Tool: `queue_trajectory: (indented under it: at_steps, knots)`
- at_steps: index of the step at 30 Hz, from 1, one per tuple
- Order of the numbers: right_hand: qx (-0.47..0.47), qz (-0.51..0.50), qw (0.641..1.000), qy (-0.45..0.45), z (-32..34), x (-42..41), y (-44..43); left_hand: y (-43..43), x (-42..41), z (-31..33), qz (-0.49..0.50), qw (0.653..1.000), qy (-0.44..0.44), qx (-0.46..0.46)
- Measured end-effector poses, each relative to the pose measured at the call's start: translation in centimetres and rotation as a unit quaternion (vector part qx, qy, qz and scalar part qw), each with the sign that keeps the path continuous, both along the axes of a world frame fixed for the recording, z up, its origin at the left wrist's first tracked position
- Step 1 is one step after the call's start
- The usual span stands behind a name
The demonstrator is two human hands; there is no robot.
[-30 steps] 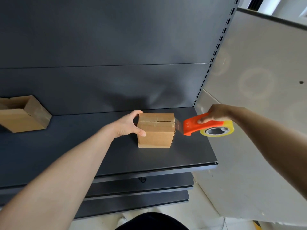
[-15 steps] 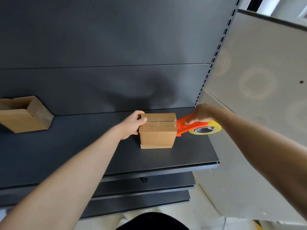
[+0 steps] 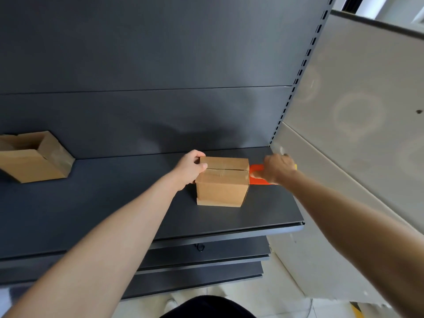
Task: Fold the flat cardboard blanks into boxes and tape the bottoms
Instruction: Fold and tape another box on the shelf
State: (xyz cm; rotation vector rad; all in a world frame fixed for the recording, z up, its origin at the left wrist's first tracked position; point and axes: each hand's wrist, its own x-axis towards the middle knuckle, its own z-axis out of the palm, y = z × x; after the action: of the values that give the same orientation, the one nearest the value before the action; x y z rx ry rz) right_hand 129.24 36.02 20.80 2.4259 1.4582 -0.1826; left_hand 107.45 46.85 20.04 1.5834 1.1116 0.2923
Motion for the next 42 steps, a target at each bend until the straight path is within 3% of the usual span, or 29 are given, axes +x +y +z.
queue_trajectory:
  at_steps: [11, 16, 19, 22, 26, 36, 42]
  knots:
    - [0.055, -0.124, 0.989, 0.063, -5.6, 1.4, -0.3, 0.2, 0.2, -0.4, 0.039, 0.999, 0.025, -0.021]
    - [0.121, -0.162, 0.97, 0.136, -2.0, 0.1, 0.4, 0.6, -0.1, -0.6, 0.049, 0.998, 0.038, -0.008]
    - [0.136, -0.183, 0.937, 0.264, 0.3, -1.0, 0.6, 0.9, -0.2, -0.9, 0.08, 0.994, 0.072, 0.009]
    - [0.142, -0.296, 0.833, 0.444, 0.4, -2.2, 0.6, 0.6, 0.1, -0.8, 0.108, 0.99, 0.087, 0.017]
    - [0.158, -0.317, 0.77, 0.53, 0.1, -3.3, 0.5, -0.2, 0.7, -0.5, 0.127, 0.989, 0.08, 0.001]
    - [0.177, -0.382, 0.699, 0.577, 1.4, -4.6, 0.2, 0.3, 0.0, -0.2, 0.121, 0.986, 0.031, -0.111]
    - [0.193, -0.385, 0.705, 0.564, 2.5, -6.2, -0.5, 0.1, -0.1, 0.2, 0.11, 0.988, 0.032, -0.107]
